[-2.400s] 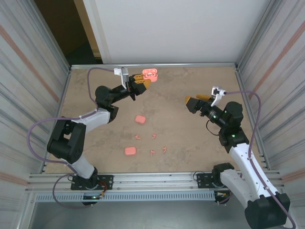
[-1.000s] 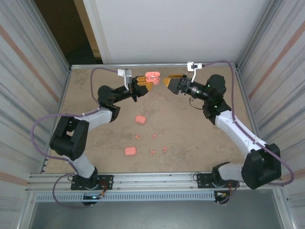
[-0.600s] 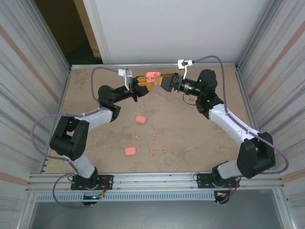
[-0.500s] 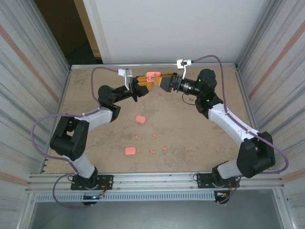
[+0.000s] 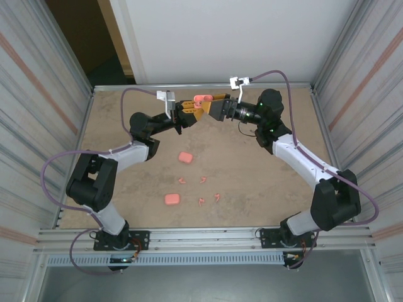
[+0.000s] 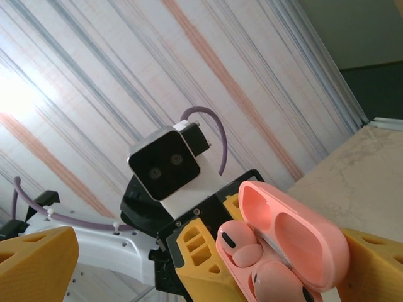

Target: Insert wireless bluetooth earbuds into charging case

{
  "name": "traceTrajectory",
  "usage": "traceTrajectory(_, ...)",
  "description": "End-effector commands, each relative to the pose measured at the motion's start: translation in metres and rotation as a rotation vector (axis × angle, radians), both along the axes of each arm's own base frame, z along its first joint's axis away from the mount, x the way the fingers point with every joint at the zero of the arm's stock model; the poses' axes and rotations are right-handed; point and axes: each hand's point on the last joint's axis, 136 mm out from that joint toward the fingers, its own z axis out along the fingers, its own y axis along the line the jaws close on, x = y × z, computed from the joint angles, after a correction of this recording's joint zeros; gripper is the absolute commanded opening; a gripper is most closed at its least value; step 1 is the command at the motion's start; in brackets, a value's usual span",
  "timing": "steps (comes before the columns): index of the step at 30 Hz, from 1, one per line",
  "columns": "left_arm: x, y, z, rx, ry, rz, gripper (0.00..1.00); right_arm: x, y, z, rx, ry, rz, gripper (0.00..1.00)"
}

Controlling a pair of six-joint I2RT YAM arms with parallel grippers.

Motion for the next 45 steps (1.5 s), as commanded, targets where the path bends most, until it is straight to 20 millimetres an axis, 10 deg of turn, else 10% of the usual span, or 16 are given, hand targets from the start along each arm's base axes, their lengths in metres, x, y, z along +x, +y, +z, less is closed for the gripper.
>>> traceTrajectory(1,-0.005,-0.002,0.015,-0.022,-0.064,-0.018,0.0,-0.009,0.003,0.023,0.028,-0.073,0.037,0.99)
traceTrajectory(45,0.009,-0.003,0.005,-0.018,-0.018,-0.006,0.0,-0.045,-0.01,0.038,0.026,-0.237,0.056,0.99)
